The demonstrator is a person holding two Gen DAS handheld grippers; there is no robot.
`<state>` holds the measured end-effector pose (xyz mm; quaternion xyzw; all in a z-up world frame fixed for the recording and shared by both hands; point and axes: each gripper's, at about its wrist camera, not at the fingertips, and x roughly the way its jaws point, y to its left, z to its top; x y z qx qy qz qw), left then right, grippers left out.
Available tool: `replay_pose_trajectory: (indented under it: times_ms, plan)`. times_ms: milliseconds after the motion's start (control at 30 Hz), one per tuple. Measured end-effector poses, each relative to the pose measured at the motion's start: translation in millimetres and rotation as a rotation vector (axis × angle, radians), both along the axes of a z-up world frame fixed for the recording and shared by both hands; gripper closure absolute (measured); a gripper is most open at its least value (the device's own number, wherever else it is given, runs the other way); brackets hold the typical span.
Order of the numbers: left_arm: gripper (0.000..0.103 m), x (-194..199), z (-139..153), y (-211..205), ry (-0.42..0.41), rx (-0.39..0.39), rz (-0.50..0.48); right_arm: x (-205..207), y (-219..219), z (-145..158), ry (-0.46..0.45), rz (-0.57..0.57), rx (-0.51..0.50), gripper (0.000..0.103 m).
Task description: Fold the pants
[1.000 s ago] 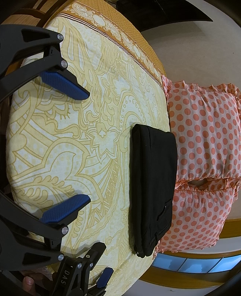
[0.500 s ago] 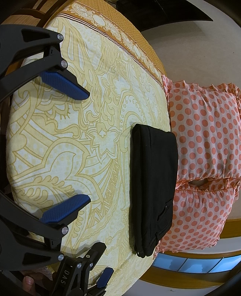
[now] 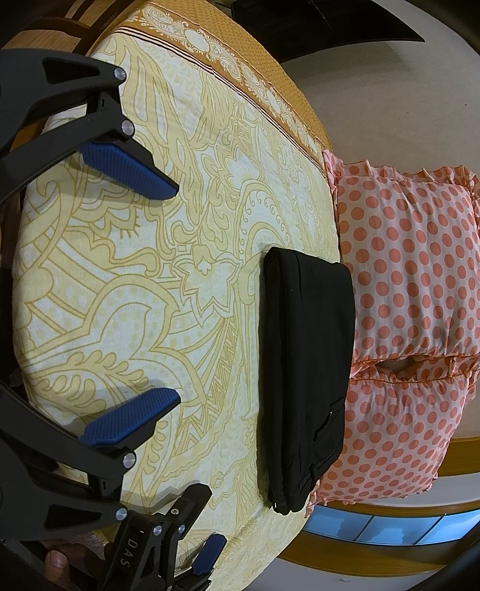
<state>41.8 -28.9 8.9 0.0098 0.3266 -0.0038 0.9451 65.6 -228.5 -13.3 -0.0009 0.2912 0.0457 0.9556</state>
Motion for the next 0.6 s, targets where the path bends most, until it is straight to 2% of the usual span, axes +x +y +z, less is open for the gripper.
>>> replay_pose_trajectory:
  times_ms: [600]
  plan:
    - [0.002,0.3,-0.6,1.2,-0.003,0.002,-0.003,0.0,0.4,-0.1,0.0,-0.001,0.0,0.001]
